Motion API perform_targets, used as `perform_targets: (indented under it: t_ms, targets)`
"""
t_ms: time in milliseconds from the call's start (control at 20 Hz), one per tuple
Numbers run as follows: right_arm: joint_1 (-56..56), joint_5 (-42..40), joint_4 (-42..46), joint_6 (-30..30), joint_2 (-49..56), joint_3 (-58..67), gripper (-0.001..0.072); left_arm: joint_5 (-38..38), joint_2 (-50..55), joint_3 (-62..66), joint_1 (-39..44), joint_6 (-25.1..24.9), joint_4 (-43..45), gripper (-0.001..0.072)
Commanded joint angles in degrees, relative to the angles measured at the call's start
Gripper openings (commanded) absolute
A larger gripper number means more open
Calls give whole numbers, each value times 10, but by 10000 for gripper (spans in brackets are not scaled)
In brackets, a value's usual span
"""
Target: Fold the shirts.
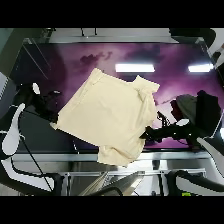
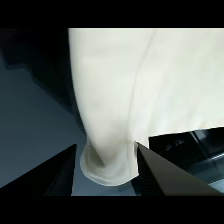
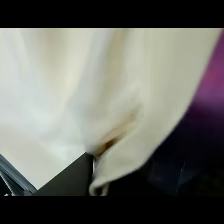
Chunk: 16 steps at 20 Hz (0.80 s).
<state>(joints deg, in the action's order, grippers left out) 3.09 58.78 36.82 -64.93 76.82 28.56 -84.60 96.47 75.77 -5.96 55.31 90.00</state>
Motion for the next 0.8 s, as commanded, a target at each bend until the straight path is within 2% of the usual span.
perform_targets:
  t_ms: [0,50,100,200,400,450,550,650,750]
  targets:
    - [-3,-3,-26,29,2,1,60,-35,17,2,0,10,0,404]
    - [-3,-2,-26,31,1,1,18,-35,22,2,0,13,0,233]
    - [-3,-1,-26,31,1,1,18,-35,26,2,0,14,0,78]
    - [-3,7,-26,34,1,1,18,-35,31,2,0,18,0,13]
    - [-3,27,-26,35,-1,3,18,-46,28,2,-2,18,4,14]
    - [-1,45,-26,37,-6,7,18,-54,21,2,-7,17,-4,14]
    - [17,129,-35,46,-29,41,18,-61,-11,6,-19,8,-75,14]
    - [44,191,-82,66,-81,96,18,-98,-55,26,-51,-15,-249,14]
    - [86,218,-160,74,-156,185,18,-160,-105,57,-100,-30,-496,14]
